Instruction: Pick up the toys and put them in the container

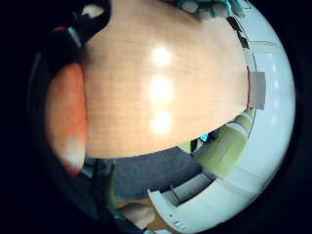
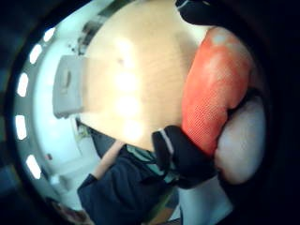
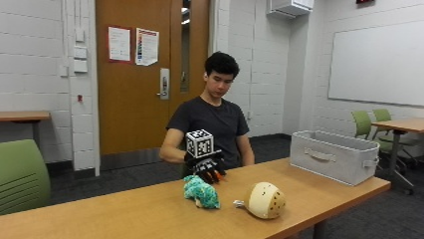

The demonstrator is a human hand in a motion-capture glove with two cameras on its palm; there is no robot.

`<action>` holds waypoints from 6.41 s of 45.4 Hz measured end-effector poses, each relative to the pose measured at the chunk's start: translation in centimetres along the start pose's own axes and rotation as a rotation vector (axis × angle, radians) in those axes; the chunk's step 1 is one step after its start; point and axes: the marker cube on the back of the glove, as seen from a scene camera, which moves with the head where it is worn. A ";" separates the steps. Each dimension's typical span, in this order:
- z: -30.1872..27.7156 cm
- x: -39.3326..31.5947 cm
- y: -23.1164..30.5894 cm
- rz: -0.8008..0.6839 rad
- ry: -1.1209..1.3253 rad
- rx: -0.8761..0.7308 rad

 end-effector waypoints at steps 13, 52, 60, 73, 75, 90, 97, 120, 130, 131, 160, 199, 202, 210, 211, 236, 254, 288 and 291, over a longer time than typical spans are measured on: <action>-0.7 -0.2 0.8 0.057 0.070 0.092; -28.2 -24.4 -12.3 -0.059 0.073 0.354; -29.9 -35.6 -13.7 -0.172 0.075 0.354; -28.5 -53.8 -13.0 -0.346 0.019 0.297; -28.0 -55.4 -13.1 -0.399 0.006 0.284; -24.4 -56.7 -18.7 -0.388 0.017 0.250; -21.7 -56.5 -18.8 -0.422 0.053 0.033; -23.5 -51.9 -14.9 -0.567 0.131 0.151; -26.4 -41.1 -18.1 -0.402 0.183 0.201; -26.7 -39.5 -18.8 -0.344 0.190 0.208; -19.8 -9.8 -28.3 -0.063 0.133 0.165; -4.2 -2.6 -31.6 0.030 0.089 -0.047; -4.2 -2.4 -31.8 0.036 0.086 -0.044; -4.5 -2.4 -32.1 0.034 0.092 -0.024; -4.6 -2.4 -32.1 0.032 0.091 -0.020; -7.2 -5.0 -30.2 0.145 0.108 0.032; -19.5 -13.3 -27.6 0.174 0.058 0.094; -28.0 -52.2 -19.7 -0.149 0.033 0.369; -27.2 -54.3 -18.8 -0.311 0.009 0.306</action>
